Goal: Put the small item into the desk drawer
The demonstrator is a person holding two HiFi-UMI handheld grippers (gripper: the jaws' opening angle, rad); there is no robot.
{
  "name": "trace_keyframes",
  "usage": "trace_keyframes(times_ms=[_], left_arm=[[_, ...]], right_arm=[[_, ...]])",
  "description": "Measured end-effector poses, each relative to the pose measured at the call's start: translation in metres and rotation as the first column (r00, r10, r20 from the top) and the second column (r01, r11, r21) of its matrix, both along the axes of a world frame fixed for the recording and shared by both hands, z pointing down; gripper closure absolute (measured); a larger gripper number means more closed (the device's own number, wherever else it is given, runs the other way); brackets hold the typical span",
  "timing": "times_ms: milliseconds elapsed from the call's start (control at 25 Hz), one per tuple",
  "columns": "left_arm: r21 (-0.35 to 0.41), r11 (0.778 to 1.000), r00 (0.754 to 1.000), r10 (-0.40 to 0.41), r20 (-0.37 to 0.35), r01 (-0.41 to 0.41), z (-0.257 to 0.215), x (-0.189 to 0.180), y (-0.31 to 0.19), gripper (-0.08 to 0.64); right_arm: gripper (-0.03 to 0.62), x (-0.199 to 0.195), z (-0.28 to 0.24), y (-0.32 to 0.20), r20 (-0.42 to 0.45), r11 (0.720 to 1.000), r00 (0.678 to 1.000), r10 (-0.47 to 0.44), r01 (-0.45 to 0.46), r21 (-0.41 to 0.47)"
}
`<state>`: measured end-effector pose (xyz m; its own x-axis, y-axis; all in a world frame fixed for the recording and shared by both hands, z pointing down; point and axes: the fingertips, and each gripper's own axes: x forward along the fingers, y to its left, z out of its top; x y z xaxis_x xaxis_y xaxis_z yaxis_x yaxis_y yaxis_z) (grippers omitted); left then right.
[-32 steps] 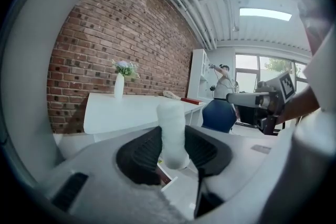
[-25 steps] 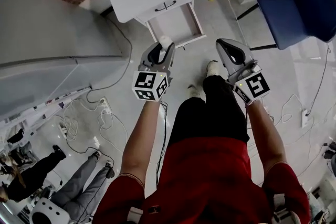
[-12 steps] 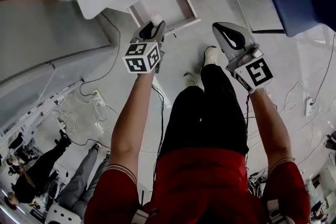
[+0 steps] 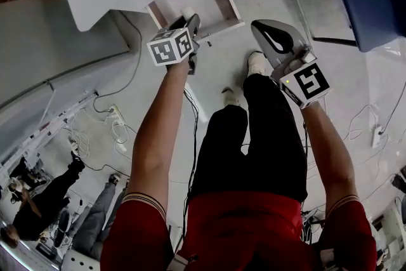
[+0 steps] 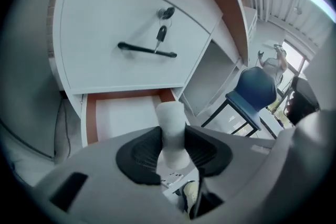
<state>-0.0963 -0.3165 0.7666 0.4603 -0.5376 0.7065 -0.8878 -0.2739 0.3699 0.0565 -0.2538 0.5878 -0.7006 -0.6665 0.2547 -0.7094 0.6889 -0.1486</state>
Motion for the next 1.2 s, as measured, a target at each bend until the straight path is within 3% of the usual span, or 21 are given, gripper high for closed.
trace_keyframes(times_ms=[320, 720, 1000, 1200], left_arm=[[-0.148, 0.989, 1.000, -0.023, 0.008, 0.024, 0.069, 0.003, -0.022, 0.420], [-0.361, 0.932, 0.997, 0.042, 0.061, -0.017, 0.148, -0.004, -0.020, 0.418], [-0.400, 0.916, 0.998, -0.007, 0.065, 0.032, 0.166, -0.013, -0.022, 0.415], [-0.380, 0.923, 0.998, -0.049, 0.025, 0.055, 0.152, -0.009, -0.028, 0.366]], right_arm=[[0.584, -0.012, 0.050, -0.035, -0.037, 0.998, 0.997, -0.061, 0.060, -0.028], [0.584, -0.005, 0.097, -0.036, -0.059, 0.997, 0.997, -0.047, 0.044, -0.060], [0.584, 0.003, 0.104, -0.040, -0.075, 0.997, 0.996, -0.045, 0.040, -0.060], [0.584, 0.004, 0.098, -0.043, -0.070, 0.997, 0.997, -0.037, 0.032, -0.065]])
